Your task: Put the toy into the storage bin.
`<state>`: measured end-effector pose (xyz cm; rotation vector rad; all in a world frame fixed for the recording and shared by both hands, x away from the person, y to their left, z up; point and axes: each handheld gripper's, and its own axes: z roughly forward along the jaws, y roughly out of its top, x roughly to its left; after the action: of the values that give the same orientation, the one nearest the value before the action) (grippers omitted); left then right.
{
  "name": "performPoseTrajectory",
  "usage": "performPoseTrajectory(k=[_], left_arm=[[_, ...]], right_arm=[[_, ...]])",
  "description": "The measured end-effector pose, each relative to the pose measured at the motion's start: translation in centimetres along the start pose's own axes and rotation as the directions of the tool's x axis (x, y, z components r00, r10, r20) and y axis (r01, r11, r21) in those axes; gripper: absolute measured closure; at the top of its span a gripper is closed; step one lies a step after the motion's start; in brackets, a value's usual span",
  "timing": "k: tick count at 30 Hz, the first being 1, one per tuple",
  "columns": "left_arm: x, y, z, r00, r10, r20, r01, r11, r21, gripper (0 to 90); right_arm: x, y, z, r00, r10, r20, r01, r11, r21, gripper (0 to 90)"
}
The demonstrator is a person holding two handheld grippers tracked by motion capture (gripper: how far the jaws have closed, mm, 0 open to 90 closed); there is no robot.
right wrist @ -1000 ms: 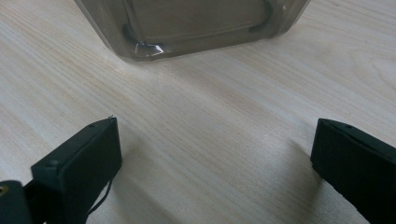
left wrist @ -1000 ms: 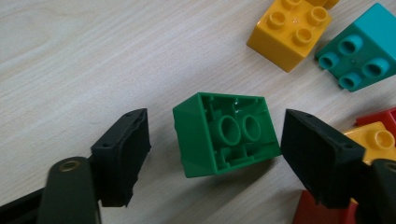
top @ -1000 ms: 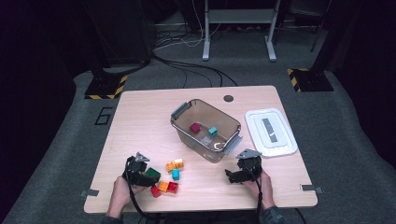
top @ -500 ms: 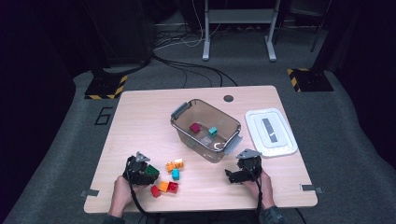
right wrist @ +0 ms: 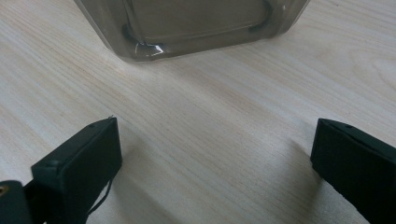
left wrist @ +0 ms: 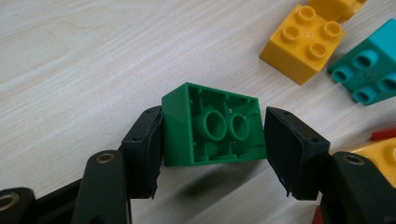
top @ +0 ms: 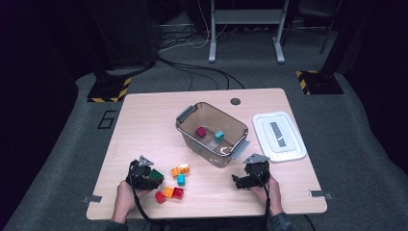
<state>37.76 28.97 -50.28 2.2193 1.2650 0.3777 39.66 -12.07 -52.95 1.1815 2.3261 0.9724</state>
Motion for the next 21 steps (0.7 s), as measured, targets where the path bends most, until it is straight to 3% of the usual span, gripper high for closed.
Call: performPoseTrajectory(k=[8, 21], left_arm=[[0.0, 0.8, -0.7, 1.0, 0.0, 0.004, 0.0, 0.9999, -0.017, 40.2], [-0.3, 2.9, -2.3, 0.9989, 0.045, -0.01, -0.045, 0.9979, -0.046, 40.3]], right_arm=[[0.0, 0.0, 0.0, 1.0, 0.003, 0.0, -0.003, 1.0, 0.0, 1.2], [0.0, 0.0, 0.0, 1.0, 0.0, 0.0, 0.0, 1.0, 0.0, 1.2]])
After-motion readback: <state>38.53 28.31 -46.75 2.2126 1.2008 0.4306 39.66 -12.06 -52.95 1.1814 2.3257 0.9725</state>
